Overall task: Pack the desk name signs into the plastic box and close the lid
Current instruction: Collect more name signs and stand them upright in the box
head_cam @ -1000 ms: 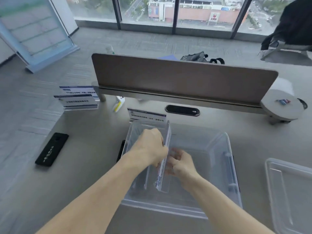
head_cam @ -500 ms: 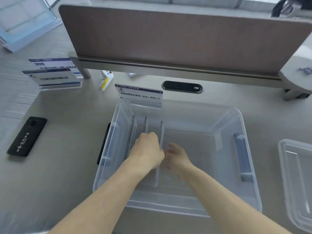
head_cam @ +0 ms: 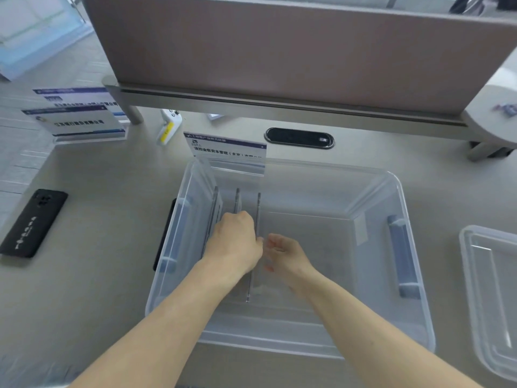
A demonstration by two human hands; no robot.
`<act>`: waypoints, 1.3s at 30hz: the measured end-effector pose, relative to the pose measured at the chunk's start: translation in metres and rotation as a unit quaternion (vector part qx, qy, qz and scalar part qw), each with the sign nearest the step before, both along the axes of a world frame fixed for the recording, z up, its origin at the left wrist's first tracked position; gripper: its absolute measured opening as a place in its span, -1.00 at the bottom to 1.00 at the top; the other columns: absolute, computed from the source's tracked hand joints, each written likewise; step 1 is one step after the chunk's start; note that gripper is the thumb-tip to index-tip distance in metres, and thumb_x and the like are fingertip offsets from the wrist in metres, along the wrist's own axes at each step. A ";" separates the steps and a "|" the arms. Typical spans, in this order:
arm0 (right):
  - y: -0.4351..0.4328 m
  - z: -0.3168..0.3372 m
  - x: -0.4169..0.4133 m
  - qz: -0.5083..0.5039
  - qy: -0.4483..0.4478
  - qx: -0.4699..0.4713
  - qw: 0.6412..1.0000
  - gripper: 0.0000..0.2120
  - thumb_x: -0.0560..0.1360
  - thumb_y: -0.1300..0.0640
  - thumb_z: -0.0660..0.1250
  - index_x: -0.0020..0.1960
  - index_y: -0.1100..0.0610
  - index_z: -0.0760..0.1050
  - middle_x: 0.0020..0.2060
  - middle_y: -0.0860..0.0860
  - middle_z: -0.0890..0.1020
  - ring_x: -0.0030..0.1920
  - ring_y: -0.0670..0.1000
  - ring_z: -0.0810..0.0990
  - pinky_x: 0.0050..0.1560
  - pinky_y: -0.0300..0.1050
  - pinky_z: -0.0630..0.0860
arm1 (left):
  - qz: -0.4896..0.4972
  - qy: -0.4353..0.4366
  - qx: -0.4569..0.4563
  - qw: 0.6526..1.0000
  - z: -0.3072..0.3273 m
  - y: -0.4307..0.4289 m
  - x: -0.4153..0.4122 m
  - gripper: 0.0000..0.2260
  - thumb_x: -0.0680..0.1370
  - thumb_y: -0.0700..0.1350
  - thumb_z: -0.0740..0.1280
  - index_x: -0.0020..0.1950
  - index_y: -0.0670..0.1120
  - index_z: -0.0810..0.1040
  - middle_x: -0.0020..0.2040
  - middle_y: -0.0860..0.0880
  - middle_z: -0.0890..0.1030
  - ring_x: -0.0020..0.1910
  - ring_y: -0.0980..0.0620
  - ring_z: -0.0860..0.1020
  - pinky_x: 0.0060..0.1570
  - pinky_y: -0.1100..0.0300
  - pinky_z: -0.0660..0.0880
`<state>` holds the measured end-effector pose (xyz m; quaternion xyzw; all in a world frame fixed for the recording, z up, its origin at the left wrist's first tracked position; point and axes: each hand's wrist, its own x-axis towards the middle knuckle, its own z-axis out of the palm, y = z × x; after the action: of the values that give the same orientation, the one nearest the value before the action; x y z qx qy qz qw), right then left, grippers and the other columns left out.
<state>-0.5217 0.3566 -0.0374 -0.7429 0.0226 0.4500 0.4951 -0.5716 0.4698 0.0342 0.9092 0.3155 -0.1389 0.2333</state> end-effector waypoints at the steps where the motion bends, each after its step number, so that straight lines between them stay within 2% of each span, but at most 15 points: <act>1: 0.000 -0.001 -0.001 0.005 -0.001 -0.001 1.000 -0.73 0.61 0.29 0.21 0.22 0.09 0.56 0.18 0.03 0.61 0.17 0.02 0.60 0.32 0.02 0.50 | 0.001 -0.002 0.005 1.000 0.000 0.000 0.000 -0.57 0.57 -0.01 0.41 -0.38 -0.07 0.27 -0.40 -0.04 0.38 -0.30 -0.19 0.57 -0.35 0.12 0.44; 2: 0.000 -0.003 -0.001 0.008 -0.003 -0.004 1.000 -0.64 0.61 0.27 0.22 0.39 0.15 0.47 0.33 0.08 0.54 0.32 0.08 0.54 0.40 0.10 0.45 | 0.003 -0.005 0.008 1.000 0.000 -0.001 -0.001 -0.57 0.57 -0.02 0.42 -0.38 -0.07 0.28 -0.40 -0.04 0.38 -0.32 -0.16 0.53 -0.33 0.11 0.47; 4: 0.001 -0.006 -0.001 0.008 -0.002 -0.007 1.000 -0.53 0.60 0.25 0.23 0.51 0.19 0.34 0.44 0.10 0.46 0.42 0.11 0.46 0.43 0.16 0.42 | 0.003 -0.009 0.009 1.000 0.000 -0.002 -0.001 -0.57 0.57 -0.02 0.42 -0.38 -0.07 0.28 -0.40 -0.04 0.38 -0.33 -0.13 0.51 -0.31 0.09 0.51; 10: -0.001 -0.015 0.000 0.011 -0.007 -0.003 1.000 -0.52 0.60 0.23 0.27 0.51 0.17 0.34 0.42 0.08 0.48 0.39 0.09 0.48 0.40 0.15 0.45 | -0.001 -0.013 0.010 1.000 0.001 -0.003 -0.003 -0.60 0.58 -0.01 0.41 -0.36 -0.07 0.31 -0.37 -0.05 0.43 -0.24 -0.18 0.64 -0.23 0.03 0.62; 14: -0.001 -0.019 0.001 0.010 -0.004 0.004 1.000 -0.49 0.60 0.21 0.28 0.53 0.17 0.30 0.42 0.08 0.48 0.38 0.09 0.49 0.40 0.14 0.46 | -0.004 -0.012 0.021 1.000 0.003 -0.005 -0.004 -0.62 0.59 0.02 0.40 -0.33 -0.07 0.34 -0.35 -0.05 0.46 -0.22 -0.17 0.64 -0.20 0.02 0.62; 18: -0.003 -0.005 0.001 0.025 -0.018 0.000 1.000 -0.46 0.59 0.15 0.28 0.54 0.10 0.28 0.42 0.05 0.48 0.38 0.06 0.49 0.39 0.13 0.46 | -0.004 -0.007 0.021 1.000 0.015 -0.004 -0.005 -0.62 0.58 0.15 0.38 -0.23 -0.13 0.46 -0.24 -0.10 0.57 -0.17 -0.15 0.64 -0.15 0.01 0.63; 20: -0.005 0.013 0.006 0.022 -0.050 -0.003 0.999 -0.51 0.57 0.14 0.31 0.49 0.08 0.35 0.36 0.06 0.52 0.33 0.06 0.53 0.34 0.16 0.50 | 0.010 -0.030 -0.008 0.999 0.028 0.002 -0.005 -0.56 0.57 0.23 0.34 -0.14 -0.17 0.60 -0.17 -0.11 0.66 -0.13 -0.12 0.66 -0.10 0.02 0.64; 22: -0.006 0.039 0.018 -0.001 -0.086 0.014 0.996 -0.56 0.55 0.16 0.34 0.42 0.08 0.40 0.30 0.07 0.56 0.27 0.05 0.56 0.28 0.18 0.55 | 0.011 -0.072 -0.037 0.997 0.045 0.013 -0.002 -0.59 0.58 0.21 0.31 -0.06 -0.12 0.69 -0.14 -0.04 0.71 -0.09 -0.04 0.67 -0.02 0.02 0.64; 25: -0.008 0.093 0.040 -0.009 -0.150 0.068 0.986 -0.61 0.56 0.15 0.34 0.38 0.02 0.44 0.26 0.01 0.58 0.21 -0.03 0.60 0.24 0.11 0.58 | -0.007 -0.148 -0.033 0.988 0.086 0.030 0.006 -0.72 0.56 0.17 0.31 0.02 0.03 0.70 -0.11 0.13 0.71 -0.06 0.10 0.67 0.03 0.07 0.62; 29: -0.007 0.166 0.064 -0.011 -0.206 0.124 0.971 -0.65 0.57 0.17 0.36 0.34 0.03 0.47 0.20 -0.02 0.60 0.18 -0.06 0.61 0.26 0.10 0.57 | 0.004 -0.225 -0.035 0.974 0.154 0.045 0.017 -0.84 0.58 0.02 0.39 0.07 0.01 0.71 -0.10 0.14 0.71 -0.10 0.17 0.67 0.05 0.14 0.61; 33: 0.000 0.217 0.083 0.000 -0.232 0.154 0.960 -0.72 0.56 0.16 0.38 0.25 -0.02 0.51 0.13 -0.06 0.62 0.14 -0.07 0.63 0.25 0.08 0.58 | 0.027 -0.240 -0.010 0.970 0.200 0.062 0.019 -0.84 0.60 -0.03 0.39 0.11 -0.03 0.69 -0.06 0.11 0.70 -0.08 0.16 0.67 0.01 0.29 0.57; 37: 0.014 0.234 0.101 0.007 -0.239 0.160 0.958 -0.73 0.54 0.15 0.40 0.23 0.02 0.53 0.09 -0.06 0.65 0.11 -0.07 0.65 0.24 0.11 0.58 | 0.046 -0.228 0.003 0.973 0.209 0.087 0.019 -0.87 0.60 -0.03 0.39 0.10 0.00 0.69 -0.02 0.10 0.71 -0.07 0.17 0.66 0.05 0.21 0.59; 39: 0.023 0.232 0.108 0.009 -0.241 0.149 0.959 -0.70 0.53 0.11 0.41 0.25 0.02 0.54 0.08 -0.07 0.66 0.11 -0.07 0.65 0.23 0.11 0.59 | 0.054 -0.224 0.002 0.973 0.203 0.101 0.021 -0.87 0.59 -0.03 0.40 0.09 0.01 0.69 -0.03 0.10 0.72 -0.08 0.18 0.65 0.01 0.25 0.56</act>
<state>-0.4138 0.3793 0.1944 -0.7476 -0.1713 0.2602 0.5866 -0.5507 0.5707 0.2373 0.8991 0.3044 0.0815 0.3038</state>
